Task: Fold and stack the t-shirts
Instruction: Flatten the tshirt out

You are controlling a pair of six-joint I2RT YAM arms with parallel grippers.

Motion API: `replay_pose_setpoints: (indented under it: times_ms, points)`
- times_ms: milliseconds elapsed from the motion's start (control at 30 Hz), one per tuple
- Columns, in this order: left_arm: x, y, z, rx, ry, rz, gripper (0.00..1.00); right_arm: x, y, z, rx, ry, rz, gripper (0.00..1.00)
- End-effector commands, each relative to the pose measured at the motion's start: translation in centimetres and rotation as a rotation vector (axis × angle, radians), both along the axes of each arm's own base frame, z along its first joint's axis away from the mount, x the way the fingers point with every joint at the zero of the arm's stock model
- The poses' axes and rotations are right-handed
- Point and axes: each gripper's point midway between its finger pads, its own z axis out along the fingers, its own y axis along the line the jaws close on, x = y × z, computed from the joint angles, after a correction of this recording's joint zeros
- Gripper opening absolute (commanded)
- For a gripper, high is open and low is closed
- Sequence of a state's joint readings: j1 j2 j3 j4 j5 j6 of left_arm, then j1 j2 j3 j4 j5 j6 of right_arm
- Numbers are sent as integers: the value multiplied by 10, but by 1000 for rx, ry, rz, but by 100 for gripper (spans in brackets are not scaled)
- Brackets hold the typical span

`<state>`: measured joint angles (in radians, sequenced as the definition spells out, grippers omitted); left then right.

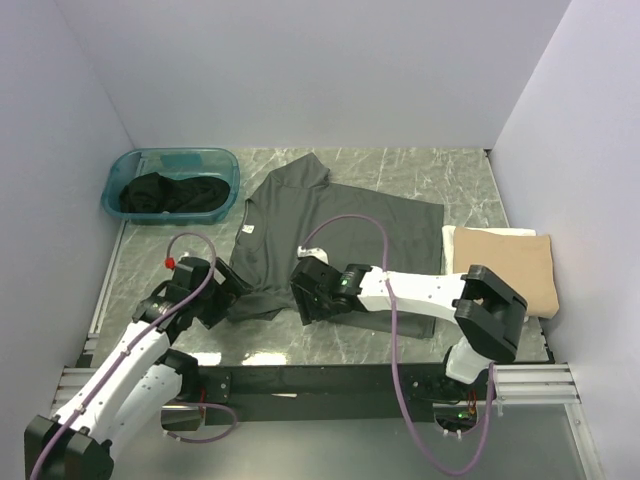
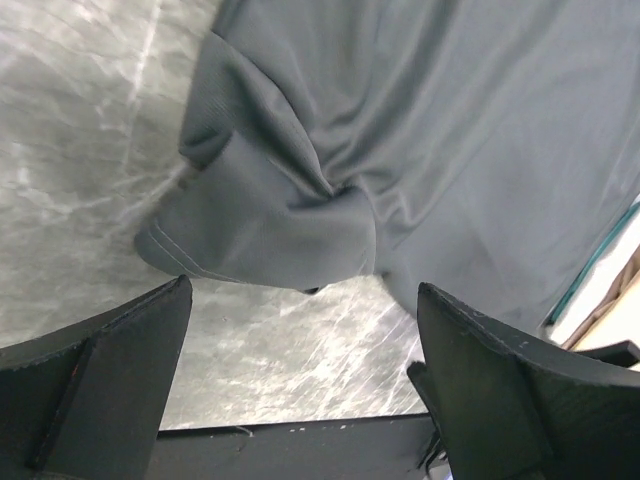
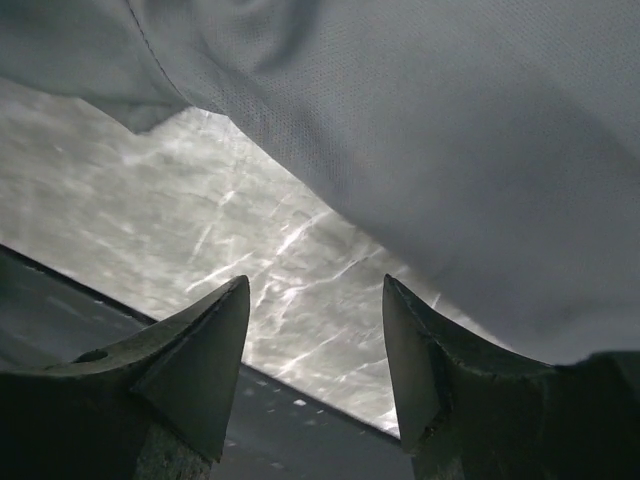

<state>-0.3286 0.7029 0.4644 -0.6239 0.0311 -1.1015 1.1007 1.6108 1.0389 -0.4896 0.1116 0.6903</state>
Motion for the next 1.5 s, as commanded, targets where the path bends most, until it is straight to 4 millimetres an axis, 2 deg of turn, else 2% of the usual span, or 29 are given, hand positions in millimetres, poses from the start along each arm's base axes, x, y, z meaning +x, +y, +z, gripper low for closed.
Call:
replay_pose_setpoints:
  times_ms: [0, 67, 200, 333, 400, 567, 633, 767, 900, 1133, 1233, 1267, 1333, 1367, 1467]
  points:
    - [11, -14, 14, -20, -68, -52, 99, 11, 7, -7, -13, -65, 95, 62]
    - [10, -15, 14, -4, -63, -57, 100, 18, 14, -7, -20, -106, 160, 62]
    - [11, -18, 11, 0, -66, -70, 100, 37, 12, -20, -84, -132, 145, 61]
    - [10, -24, 13, -16, -74, -99, 99, 57, 10, -26, -94, -137, 93, 54]
    - [8, -26, 15, -9, -83, -112, 99, 69, 13, -17, -55, -150, 49, 44]
    - [7, -37, 18, -10, -90, -162, 99, 84, 18, -3, 20, -141, -28, 44]
    - [6, -45, 16, -14, -84, -189, 100, 90, 17, -6, 26, -126, -57, 44]
    - [-2, -65, 16, -6, -78, -259, 99, 97, 17, -15, 40, -71, -95, 44]
    - [-5, -79, 18, 18, -89, -306, 99, 91, 25, -20, 66, -16, -71, 44]
    - [-14, -114, 25, 53, -120, -418, 98, 82, 23, -25, 79, 16, -69, 44]
    - [-14, -125, 19, 80, -116, -453, 90, 79, 22, -26, 92, 31, -66, 44]
    - [-12, -127, 19, 86, -118, -455, 82, 78, 22, -25, 97, 34, -68, 44]
    - [-10, -128, 9, 117, -98, -458, 72, 76, 20, -26, 102, 40, -66, 44]
    - [-7, -128, 6, 133, -95, -453, 64, 77, 21, -24, 110, 38, -67, 44]
    - [-2, -123, -8, 195, -60, -429, 49, 75, 19, -23, 113, 40, -67, 44]
